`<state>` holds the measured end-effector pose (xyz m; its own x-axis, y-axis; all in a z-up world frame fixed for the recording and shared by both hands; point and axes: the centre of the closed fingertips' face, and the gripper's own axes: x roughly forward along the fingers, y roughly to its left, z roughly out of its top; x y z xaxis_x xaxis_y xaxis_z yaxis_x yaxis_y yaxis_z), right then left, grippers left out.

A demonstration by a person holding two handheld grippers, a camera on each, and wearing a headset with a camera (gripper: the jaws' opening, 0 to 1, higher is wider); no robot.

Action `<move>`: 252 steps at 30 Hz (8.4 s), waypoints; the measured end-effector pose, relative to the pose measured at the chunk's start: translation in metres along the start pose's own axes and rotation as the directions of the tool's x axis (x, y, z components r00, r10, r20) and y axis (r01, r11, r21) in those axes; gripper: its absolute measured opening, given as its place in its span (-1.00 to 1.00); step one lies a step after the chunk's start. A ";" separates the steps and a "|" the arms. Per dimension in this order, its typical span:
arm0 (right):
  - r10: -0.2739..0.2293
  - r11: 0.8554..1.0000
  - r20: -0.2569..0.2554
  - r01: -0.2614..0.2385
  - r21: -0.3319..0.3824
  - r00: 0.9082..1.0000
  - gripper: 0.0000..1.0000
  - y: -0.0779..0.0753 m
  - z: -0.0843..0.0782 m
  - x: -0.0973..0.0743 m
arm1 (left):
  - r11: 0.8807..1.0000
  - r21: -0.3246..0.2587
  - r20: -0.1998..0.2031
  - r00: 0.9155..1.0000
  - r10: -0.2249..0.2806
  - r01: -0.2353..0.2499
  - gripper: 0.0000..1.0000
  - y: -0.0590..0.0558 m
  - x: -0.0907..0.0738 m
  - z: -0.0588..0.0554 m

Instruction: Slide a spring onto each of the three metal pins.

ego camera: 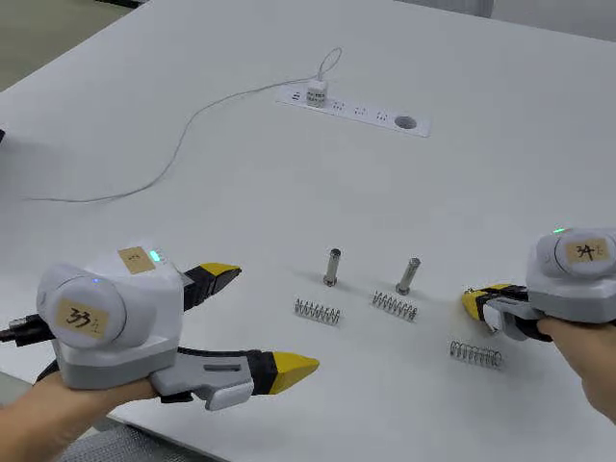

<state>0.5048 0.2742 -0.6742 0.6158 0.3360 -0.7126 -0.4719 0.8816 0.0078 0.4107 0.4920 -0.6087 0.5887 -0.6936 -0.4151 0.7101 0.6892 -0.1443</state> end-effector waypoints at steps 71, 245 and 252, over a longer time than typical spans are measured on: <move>0.119 0.986 0.206 -0.091 -0.142 0.971 -0.83 0.011 0.011 -0.049 | 0.999 0.004 -0.019 0.999 0.037 -0.037 0.70 0.007 -0.003 -0.003; 0.615 0.483 -0.067 -0.443 -0.755 0.786 -0.79 0.161 0.045 -0.133 | 0.812 0.416 -0.082 0.906 -0.415 0.409 -0.76 -0.113 0.032 0.073; 0.614 0.487 -0.064 -0.441 -0.754 0.787 -0.78 0.158 0.047 -0.136 | 0.788 0.457 -0.074 0.900 -0.429 0.413 -0.79 -0.115 0.032 0.075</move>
<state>0.3762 0.3833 -0.5437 0.1545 0.7840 -0.6012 -0.9771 0.0312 -0.2104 0.3769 0.3749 -0.5380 0.1971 -0.9043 -0.3787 0.9789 0.1607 0.1258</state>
